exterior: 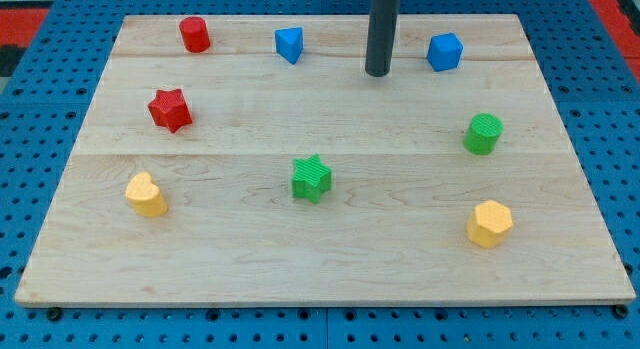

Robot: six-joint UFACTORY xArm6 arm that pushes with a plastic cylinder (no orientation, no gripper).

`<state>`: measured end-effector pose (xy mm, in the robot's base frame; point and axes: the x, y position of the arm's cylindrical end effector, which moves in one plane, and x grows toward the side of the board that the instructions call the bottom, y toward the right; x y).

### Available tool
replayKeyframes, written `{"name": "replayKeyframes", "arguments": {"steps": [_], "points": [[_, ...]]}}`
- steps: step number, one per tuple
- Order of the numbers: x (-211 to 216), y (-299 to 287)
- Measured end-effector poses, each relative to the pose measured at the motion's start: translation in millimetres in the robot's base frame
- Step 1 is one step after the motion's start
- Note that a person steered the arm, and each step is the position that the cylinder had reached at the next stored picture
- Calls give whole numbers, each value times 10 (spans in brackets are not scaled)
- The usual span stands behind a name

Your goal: Move green star parallel to the right of the yellow heart

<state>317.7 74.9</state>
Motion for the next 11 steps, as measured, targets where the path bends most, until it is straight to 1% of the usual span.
{"name": "replayKeyframes", "arguments": {"steps": [1,2,3,4,5,6,7,8,9,10,11], "points": [[593,-45],[1206,-348],[886,-498],[999,-901],[1424,-1127],[1614,-794],[1456,-702],[1451,-355],[1715,-170],[1913,-300],[1913,-821]]}}
